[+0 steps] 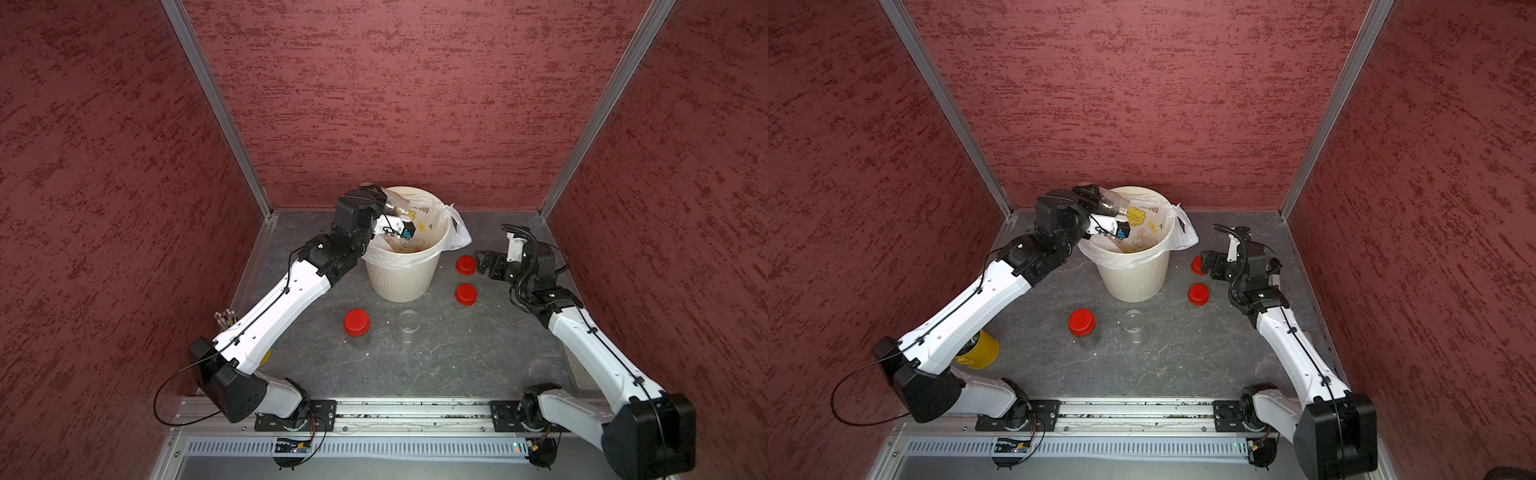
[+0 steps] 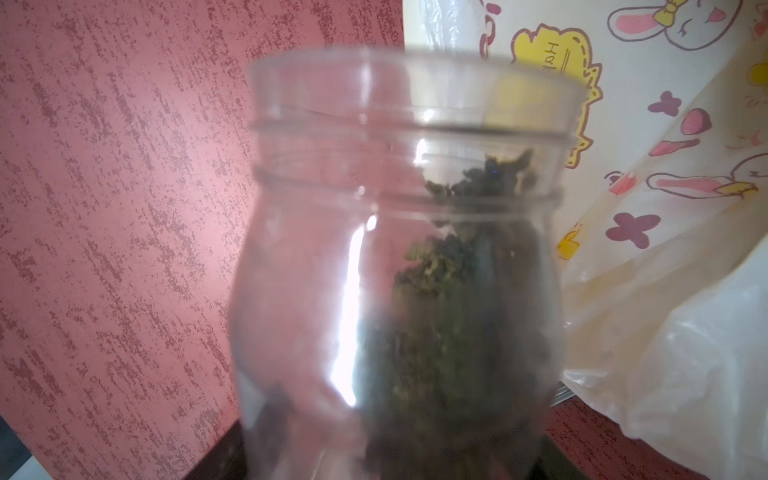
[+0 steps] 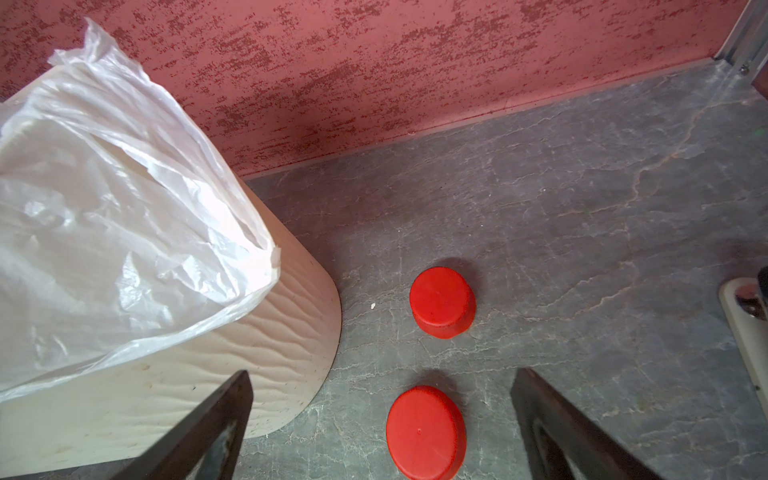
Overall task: Empty moldy tea leaves from jars
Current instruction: Pour the moldy tea leaves from the jar into the trash bin.
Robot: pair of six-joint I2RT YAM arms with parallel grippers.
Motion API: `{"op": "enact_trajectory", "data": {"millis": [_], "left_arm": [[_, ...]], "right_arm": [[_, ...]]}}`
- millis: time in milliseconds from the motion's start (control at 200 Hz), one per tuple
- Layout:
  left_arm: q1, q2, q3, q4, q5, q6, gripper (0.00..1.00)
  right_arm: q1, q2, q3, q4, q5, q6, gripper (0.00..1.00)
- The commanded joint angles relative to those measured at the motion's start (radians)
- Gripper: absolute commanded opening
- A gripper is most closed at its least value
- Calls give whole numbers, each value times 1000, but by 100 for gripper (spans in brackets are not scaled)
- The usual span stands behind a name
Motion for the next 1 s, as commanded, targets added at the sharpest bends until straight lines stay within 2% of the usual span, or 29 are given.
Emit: {"op": "enact_trajectory", "data": {"millis": [0,255,451,666,912,997], "left_arm": [[-17,8,39,-12,-39,74,62],[-37,25,10,-77,-62,32,63],[-35,56,113,-126,-64,34,64],[-36,58,55,-145,-74,8,63],[-53,98,210,-286,-78,-22,63],[-69,103,209,-342,-90,-61,62]], "right_arm": [[-11,-25,25,13,-18,-14,99],[-15,-34,26,17,-38,-16,99],[-15,-42,25,19,-48,-16,99],[-17,-48,23,28,-65,-13,99],[-17,-55,21,38,-87,-10,99],[-17,-62,21,40,-96,-9,99]]}}
